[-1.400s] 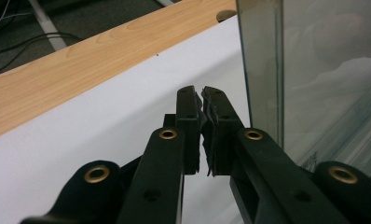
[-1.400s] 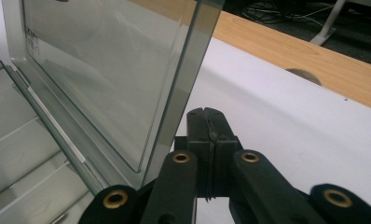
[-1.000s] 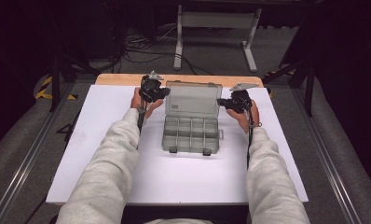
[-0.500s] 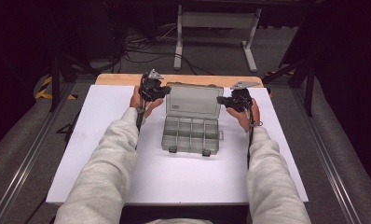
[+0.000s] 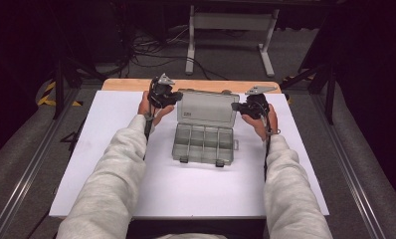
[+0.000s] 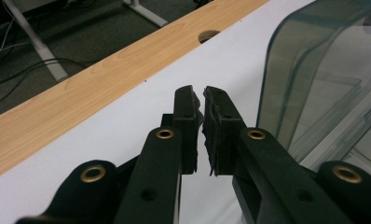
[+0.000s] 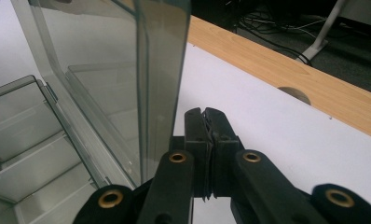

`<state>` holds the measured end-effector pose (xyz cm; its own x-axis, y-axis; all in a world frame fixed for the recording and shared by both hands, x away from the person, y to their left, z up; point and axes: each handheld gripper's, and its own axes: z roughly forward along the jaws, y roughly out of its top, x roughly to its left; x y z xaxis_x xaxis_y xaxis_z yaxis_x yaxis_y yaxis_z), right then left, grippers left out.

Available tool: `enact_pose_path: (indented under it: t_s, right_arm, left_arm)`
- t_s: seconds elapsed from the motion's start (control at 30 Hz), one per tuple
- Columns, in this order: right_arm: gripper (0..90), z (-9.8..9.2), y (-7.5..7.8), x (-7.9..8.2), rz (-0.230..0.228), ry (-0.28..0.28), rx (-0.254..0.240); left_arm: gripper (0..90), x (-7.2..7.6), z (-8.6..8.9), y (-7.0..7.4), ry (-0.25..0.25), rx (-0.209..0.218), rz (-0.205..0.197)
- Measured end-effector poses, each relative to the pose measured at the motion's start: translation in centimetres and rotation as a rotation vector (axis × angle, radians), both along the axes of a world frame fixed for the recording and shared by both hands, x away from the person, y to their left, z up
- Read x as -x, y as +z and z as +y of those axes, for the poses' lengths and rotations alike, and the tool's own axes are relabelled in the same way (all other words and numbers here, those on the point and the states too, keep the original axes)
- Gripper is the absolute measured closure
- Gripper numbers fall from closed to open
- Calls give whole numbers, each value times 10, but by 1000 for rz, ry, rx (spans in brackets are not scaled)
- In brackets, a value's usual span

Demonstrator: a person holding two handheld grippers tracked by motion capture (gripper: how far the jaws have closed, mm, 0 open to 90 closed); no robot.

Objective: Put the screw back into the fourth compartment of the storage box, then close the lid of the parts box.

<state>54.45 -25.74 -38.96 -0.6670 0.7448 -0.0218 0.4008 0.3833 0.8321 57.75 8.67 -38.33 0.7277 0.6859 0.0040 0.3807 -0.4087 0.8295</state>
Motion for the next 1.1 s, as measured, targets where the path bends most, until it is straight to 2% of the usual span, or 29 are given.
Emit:
enact_pose_path:
  t_s: [0.57, 0.73, 0.83, 1.1]
  right_arm:
    - [882, 5, 7, 9, 14, -25, 26]
    - [880, 5, 9, 14, 10, -28, 16]
    - [880, 5, 9, 18, 7, -22, 16]
    - [883, 6, 9, 23, 3, -15, -4]
  left_arm:
    - [831, 13, 4, 8, -38, -19, -18]
    - [827, 17, 6, 11, -66, -32, -23]
    - [827, 22, 7, 10, -72, -23, -29]
    - [827, 28, 9, 11, -82, -38, -37]
